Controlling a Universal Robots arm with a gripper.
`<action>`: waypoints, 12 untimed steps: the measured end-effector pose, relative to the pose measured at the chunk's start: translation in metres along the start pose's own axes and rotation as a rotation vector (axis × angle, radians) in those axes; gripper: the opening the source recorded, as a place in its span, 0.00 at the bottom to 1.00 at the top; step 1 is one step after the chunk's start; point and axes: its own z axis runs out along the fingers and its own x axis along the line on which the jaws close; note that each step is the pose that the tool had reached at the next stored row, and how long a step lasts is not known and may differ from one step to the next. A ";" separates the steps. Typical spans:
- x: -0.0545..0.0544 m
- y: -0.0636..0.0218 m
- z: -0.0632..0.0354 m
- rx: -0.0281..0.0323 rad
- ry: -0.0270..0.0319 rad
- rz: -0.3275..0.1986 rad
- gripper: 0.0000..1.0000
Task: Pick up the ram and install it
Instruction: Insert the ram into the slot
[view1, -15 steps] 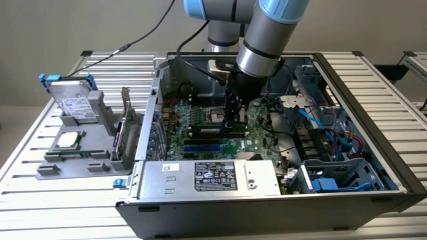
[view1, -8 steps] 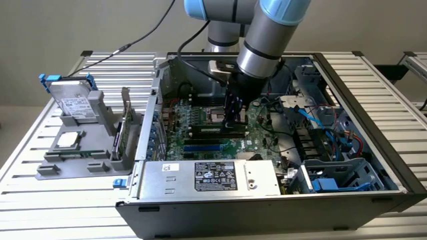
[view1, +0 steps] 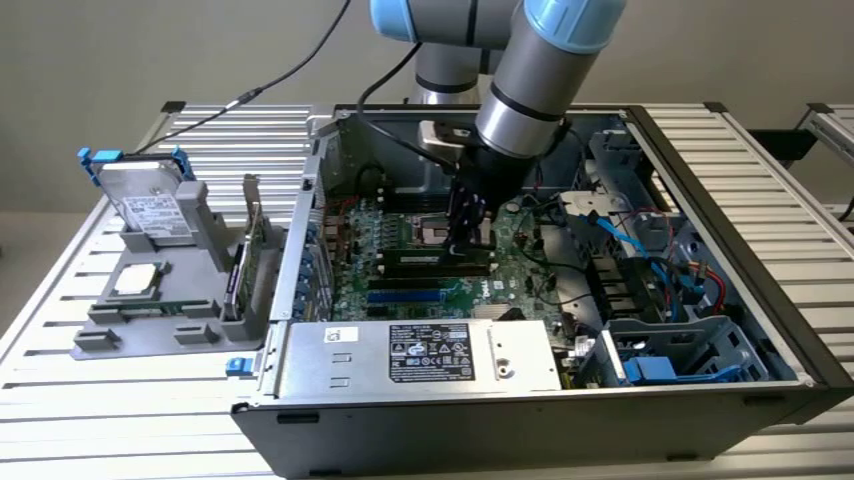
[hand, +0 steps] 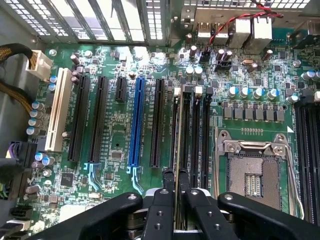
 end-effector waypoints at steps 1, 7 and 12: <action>0.000 -0.0013 -0.0002 0.0000 -0.0001 0.000 0.14; 0.000 -0.0043 -0.0004 -0.0066 0.0006 -0.004 0.14; 0.000 -0.0044 0.0002 -0.0294 0.0022 -0.012 0.14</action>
